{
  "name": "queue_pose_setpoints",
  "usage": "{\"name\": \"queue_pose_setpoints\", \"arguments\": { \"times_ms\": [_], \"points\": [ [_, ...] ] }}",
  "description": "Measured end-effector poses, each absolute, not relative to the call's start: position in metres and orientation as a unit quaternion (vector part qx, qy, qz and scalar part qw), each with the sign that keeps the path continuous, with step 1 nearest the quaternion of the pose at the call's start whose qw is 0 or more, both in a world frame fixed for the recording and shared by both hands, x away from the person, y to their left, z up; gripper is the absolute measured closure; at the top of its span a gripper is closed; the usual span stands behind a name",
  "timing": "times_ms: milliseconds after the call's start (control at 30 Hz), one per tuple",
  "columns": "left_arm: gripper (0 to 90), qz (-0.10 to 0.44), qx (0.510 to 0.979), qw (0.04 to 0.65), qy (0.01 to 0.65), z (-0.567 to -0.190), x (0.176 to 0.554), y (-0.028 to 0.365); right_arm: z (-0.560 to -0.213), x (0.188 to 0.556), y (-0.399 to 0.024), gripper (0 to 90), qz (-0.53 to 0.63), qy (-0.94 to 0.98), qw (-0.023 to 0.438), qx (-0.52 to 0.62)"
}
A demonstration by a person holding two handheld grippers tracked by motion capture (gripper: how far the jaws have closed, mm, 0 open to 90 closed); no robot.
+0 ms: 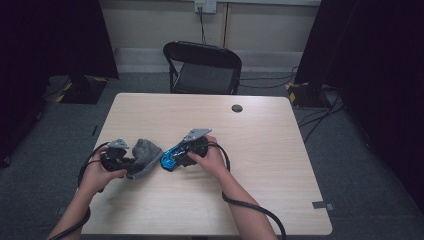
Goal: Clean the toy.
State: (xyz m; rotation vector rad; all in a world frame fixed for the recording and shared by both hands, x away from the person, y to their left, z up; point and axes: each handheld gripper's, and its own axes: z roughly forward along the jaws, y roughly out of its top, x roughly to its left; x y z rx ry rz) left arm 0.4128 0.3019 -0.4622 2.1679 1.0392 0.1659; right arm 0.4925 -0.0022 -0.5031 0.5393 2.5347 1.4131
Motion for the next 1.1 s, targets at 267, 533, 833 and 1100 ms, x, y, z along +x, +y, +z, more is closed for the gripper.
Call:
{"name": "queue_pose_setpoints", "arguments": {
  "times_ms": [267,533,833,1100],
  "points": [
    [68.5,0.116,0.811,0.390,0.420,-0.439,0.437,0.304,-0.503,0.492,-0.002,9.9,0.476,0.856,0.096,0.180],
    [68.6,0.134,0.791,0.418,0.426,-0.430,0.478,0.282,-0.503,0.492,-0.002,9.9,0.476,0.856,0.095,0.180],
    [68.6,0.134,0.799,0.409,0.421,-0.440,0.518,0.245,-0.503,0.493,-0.003,9.9,0.476,0.856,0.093,0.179],
    [68.6,0.123,0.814,0.398,0.405,-0.461,0.537,0.218,-0.503,0.495,-0.003,9.8,0.476,0.857,0.090,0.178]
  ]
}}
